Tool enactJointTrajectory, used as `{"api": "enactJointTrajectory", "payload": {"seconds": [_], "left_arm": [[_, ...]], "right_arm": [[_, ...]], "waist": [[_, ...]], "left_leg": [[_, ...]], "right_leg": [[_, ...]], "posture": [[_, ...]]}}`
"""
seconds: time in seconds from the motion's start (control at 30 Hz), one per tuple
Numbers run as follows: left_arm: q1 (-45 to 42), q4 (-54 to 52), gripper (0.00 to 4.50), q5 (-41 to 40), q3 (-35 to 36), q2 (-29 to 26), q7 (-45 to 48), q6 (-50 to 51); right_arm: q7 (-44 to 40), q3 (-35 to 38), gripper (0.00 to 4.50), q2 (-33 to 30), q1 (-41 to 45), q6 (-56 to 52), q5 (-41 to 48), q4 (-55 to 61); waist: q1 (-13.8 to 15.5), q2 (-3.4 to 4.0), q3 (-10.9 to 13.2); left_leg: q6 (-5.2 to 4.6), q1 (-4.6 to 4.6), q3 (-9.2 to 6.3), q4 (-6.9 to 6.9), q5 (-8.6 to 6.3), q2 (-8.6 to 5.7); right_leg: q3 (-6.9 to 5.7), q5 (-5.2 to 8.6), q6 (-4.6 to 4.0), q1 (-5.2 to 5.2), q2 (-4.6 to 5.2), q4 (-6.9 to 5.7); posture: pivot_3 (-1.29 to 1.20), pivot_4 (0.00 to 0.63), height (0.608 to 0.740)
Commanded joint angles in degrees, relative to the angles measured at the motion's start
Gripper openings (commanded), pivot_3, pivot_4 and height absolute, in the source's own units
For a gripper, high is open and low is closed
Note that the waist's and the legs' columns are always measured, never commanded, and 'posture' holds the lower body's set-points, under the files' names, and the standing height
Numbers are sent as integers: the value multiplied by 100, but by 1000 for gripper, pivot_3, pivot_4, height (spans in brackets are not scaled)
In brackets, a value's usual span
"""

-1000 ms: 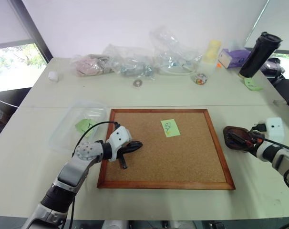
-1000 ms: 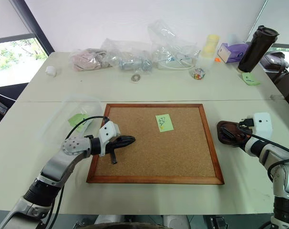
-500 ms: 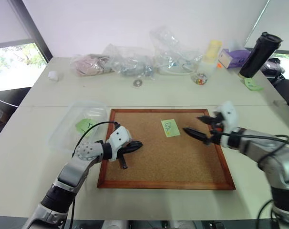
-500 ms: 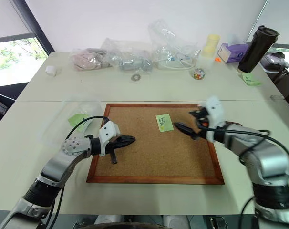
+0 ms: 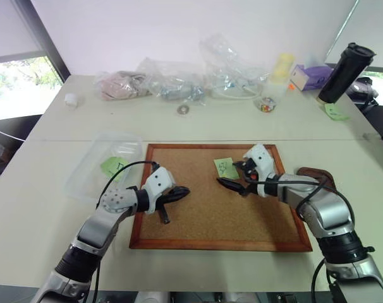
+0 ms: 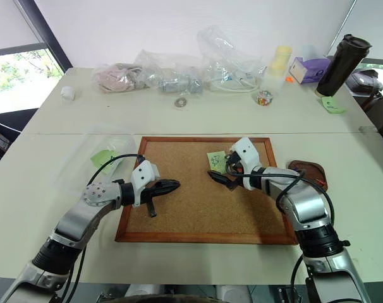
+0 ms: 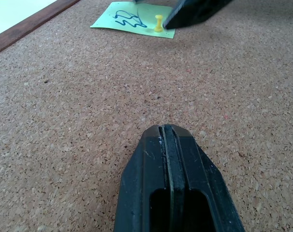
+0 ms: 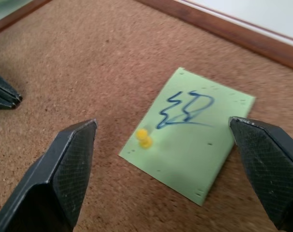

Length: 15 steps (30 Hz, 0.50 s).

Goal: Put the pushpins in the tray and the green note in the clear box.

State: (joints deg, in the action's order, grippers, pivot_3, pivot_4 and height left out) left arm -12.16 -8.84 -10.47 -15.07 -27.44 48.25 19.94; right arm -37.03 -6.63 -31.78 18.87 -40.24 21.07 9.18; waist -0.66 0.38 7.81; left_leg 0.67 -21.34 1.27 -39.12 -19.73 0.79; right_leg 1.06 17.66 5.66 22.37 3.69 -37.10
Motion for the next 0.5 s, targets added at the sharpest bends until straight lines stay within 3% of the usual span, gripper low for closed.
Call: {"api": "enactJointTrajectory", "payload": {"seconds": [0.03,0.1,0.17,0.23,0.43,0.5], "left_arm": [[228,174,0,178,-382,-27,52,310],[233,165,0,178,-381,-29,45,320],[234,156,0,178,-384,-32,41,329],[228,154,0,183,-392,-34,43,326],[228,126,0,185,-399,-48,54,333],[230,121,0,184,-397,-50,53,342]], "right_arm": [[-26,-109,4475,101,-52,207,-133,109],[-17,-117,4475,144,-76,236,-174,114],[-18,-119,3969,170,-91,271,-225,79],[-29,-140,3202,160,-125,330,-312,-1],[-81,-155,46,108,-270,394,-452,9],[-103,-167,46,68,-335,412,-492,54]], "waist": [[-3,-2,-1],[-6,-2,-2],[-5,-2,-2],[-3,-2,-2],[-6,-1,-4],[-3,-5,-6]], "left_leg": [[0,0,0,0,0,0],[0,1,0,0,0,0],[0,2,0,0,0,0],[0,1,0,0,0,1],[0,3,-1,1,0,1],[0,4,-1,1,0,1]], "right_leg": [[0,0,0,-1,0,0],[0,0,0,-1,1,0],[0,0,0,-1,1,0],[0,0,0,0,2,0],[0,0,-1,-2,3,0],[0,0,-1,-4,3,1]], "posture": [[0,150,740],[0,150,740],[0,150,740],[0,150,740],[0,150,740],[0,150,740]]}}
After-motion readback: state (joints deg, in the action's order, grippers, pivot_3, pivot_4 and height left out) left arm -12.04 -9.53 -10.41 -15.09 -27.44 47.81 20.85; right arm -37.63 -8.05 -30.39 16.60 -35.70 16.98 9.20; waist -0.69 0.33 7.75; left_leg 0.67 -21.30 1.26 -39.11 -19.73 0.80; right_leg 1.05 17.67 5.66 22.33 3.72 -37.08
